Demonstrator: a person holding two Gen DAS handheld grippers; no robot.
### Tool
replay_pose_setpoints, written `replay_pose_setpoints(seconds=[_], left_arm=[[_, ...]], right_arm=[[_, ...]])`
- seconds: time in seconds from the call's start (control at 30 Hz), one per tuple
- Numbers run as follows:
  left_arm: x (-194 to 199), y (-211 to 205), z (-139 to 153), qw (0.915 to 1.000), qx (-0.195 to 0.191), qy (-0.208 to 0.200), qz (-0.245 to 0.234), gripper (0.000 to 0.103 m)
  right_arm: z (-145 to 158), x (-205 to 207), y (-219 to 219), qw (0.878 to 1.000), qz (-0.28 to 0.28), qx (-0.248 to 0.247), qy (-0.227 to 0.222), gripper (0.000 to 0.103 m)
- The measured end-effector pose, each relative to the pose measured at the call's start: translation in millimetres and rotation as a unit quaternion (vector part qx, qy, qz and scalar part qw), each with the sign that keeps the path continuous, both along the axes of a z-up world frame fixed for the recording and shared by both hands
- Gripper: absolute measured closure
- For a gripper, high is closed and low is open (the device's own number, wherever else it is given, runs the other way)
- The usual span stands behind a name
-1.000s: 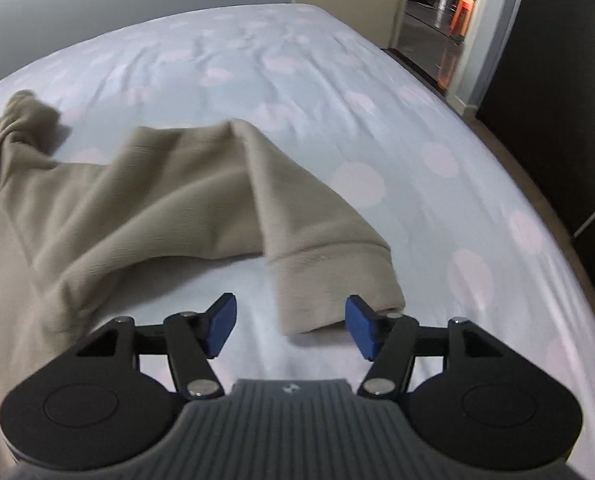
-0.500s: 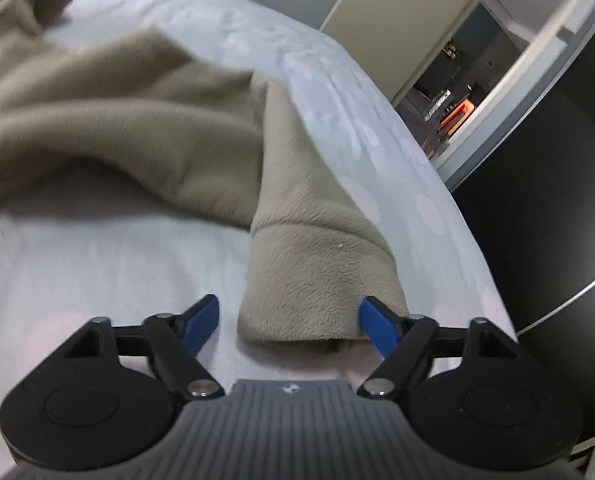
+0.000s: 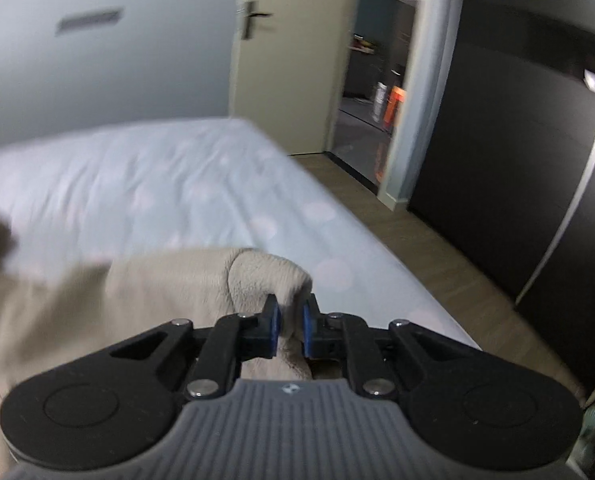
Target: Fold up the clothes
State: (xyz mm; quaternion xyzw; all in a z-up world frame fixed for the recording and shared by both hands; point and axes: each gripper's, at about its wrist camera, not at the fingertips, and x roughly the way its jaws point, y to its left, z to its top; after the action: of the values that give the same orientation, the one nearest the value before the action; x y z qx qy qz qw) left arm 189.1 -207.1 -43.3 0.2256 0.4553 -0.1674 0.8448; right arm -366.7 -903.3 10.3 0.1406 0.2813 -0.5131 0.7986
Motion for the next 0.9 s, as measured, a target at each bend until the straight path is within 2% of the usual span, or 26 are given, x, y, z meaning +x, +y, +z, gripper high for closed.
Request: replay_pose_setpoints(seconds=[0.07, 0.2, 0.47, 0.57, 0.63, 0.67, 0.73, 0.9], left_arm=[[-2.8, 1.3, 2.7, 1.0000, -0.005, -0.002, 0.000, 0.076], [-5.7, 11.8, 8.9, 0.9999, -0.005, -0.009, 0.013, 0.076], [-6.8, 49.1, 31.7, 0.9978, 0.001, -0.035, 0.057, 0.076], [0.5, 62.1, 38.3, 0.9966, -0.032, -0.036, 0.066, 0.076], [7.6, 69.1, 43.7, 0.9952, -0.054, -0.041, 0.071, 0.073], [11.3, 72.0, 46.5, 0.9943, -0.063, -0.044, 0.074, 0.069], [20.1, 79.0, 53.3, 0.9917, -0.083, -0.058, 0.080, 0.058], [50.7, 99.3, 64.1, 0.9795, -0.149, -0.091, 0.100, 0.054]], right_arm=[[14.2, -14.2, -19.4, 0.999, -0.035, 0.029, -0.013, 0.090], [-12.1, -33.6, -56.7, 0.992, -0.105, 0.074, 0.004, 0.090], [-77.3, -30.1, -90.4, 0.986, -0.145, 0.079, 0.023, 0.090], [-83.2, -18.9, -96.2, 0.984, -0.156, 0.068, 0.046, 0.086], [-83.4, -7.7, -88.1, 0.985, -0.147, 0.041, 0.077, 0.074], [-82.3, -2.6, -81.5, 0.986, -0.135, 0.030, 0.089, 0.070], [-80.2, 8.8, -64.6, 0.989, -0.105, 0.014, 0.106, 0.069], [-85.5, 44.9, -13.8, 0.997, -0.030, 0.033, 0.069, 0.062]])
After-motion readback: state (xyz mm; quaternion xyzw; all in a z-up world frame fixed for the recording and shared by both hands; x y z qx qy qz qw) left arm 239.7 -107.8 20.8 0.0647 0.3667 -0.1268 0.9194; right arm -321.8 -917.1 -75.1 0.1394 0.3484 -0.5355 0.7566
